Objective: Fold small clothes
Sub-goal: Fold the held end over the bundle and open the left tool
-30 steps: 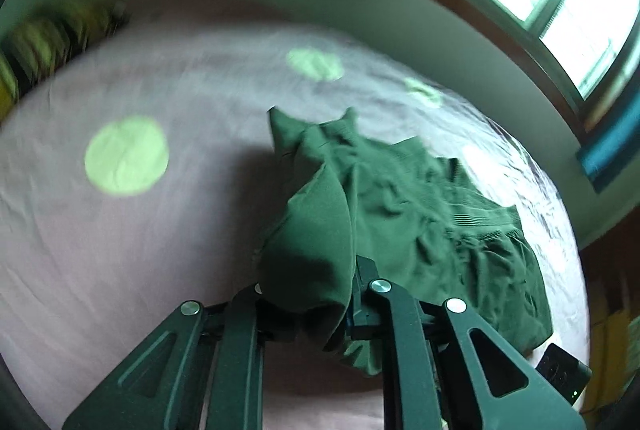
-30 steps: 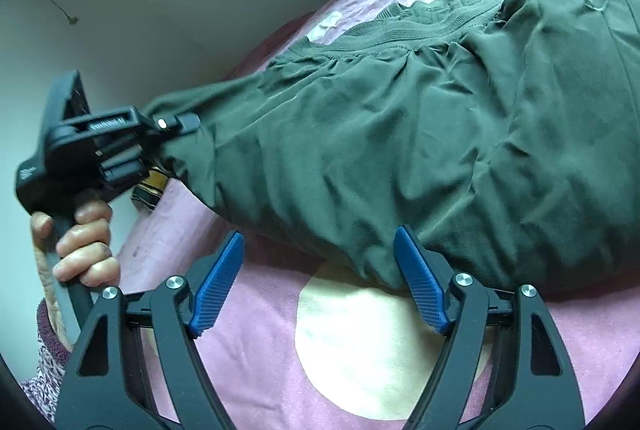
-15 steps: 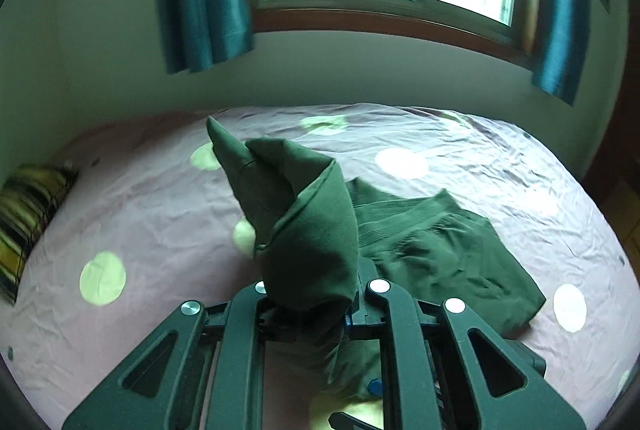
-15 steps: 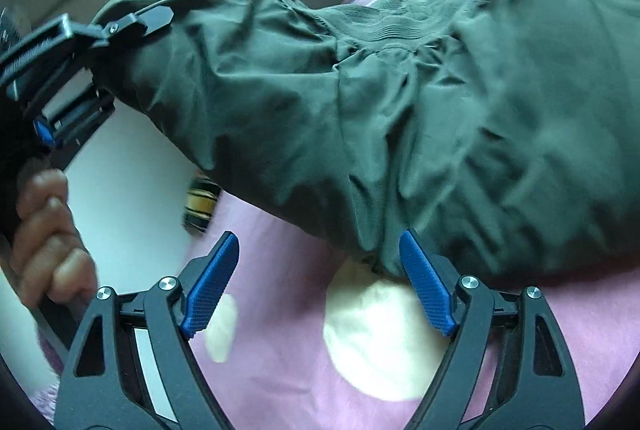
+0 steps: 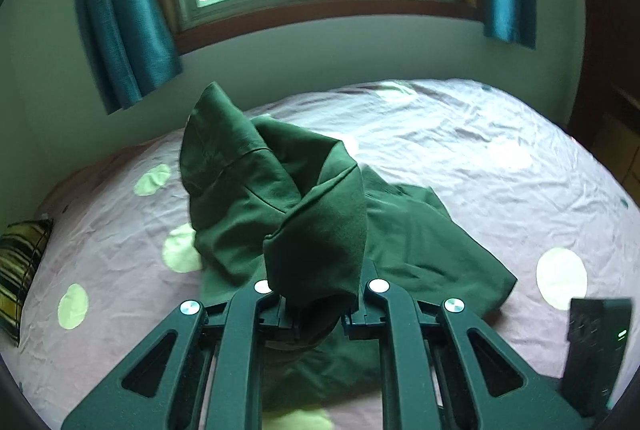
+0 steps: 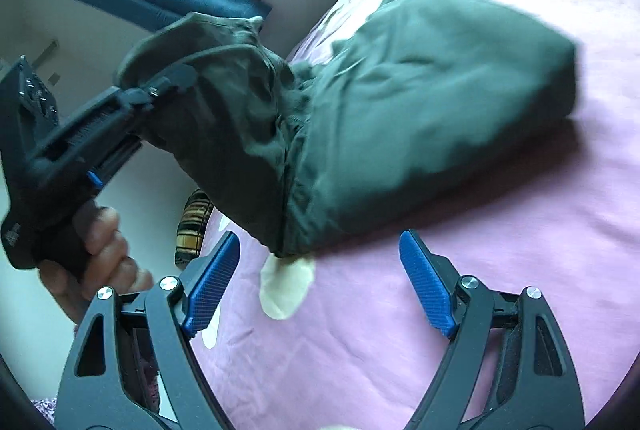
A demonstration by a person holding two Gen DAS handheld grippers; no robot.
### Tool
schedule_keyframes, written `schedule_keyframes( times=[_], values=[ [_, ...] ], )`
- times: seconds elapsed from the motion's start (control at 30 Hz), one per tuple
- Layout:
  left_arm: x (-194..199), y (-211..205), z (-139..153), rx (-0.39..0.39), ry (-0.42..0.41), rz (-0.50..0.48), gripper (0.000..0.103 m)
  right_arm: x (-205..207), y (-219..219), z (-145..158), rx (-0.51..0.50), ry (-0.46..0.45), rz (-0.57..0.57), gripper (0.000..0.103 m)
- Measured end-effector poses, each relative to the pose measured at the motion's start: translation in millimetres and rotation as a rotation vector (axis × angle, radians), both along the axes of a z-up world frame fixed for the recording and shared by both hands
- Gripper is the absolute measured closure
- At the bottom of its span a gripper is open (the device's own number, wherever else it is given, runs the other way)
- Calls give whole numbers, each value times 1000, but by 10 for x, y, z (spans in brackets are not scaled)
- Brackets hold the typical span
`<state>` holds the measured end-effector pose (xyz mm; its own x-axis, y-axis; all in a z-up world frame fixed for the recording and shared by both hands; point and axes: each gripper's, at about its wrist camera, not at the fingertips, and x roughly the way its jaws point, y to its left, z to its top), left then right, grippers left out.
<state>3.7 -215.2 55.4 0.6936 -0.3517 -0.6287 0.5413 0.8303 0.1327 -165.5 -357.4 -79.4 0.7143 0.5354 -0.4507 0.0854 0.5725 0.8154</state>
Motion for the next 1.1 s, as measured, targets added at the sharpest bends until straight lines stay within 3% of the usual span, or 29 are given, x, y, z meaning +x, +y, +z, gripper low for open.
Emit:
schedule_keyframes(
  times=[0.23,0.47,0.73,0.83,0.97,1.1],
  values=[
    [-142,-404,-405,54,71,-39,89,-185,-321,-53,13,2,-62,21],
    [-222,-555,-633,90,64,-34,89,-189,-365,-84,53,3,-74,21],
    [-336,-412,-549,27,14,-30,82,-252,-455,-15,64,-1,-95,21],
    [-464,-252,-463,-51,17,-44,74,-275,-491,8,61,-2,-106,21],
    [-742,-72,-374,-116,-17,-73,53,-304,-528,41,59,-3,-119,21],
    [-922,276,-364,-140,-67,-55,52,-319,-556,136,53,-12,-120,21]
  ],
)
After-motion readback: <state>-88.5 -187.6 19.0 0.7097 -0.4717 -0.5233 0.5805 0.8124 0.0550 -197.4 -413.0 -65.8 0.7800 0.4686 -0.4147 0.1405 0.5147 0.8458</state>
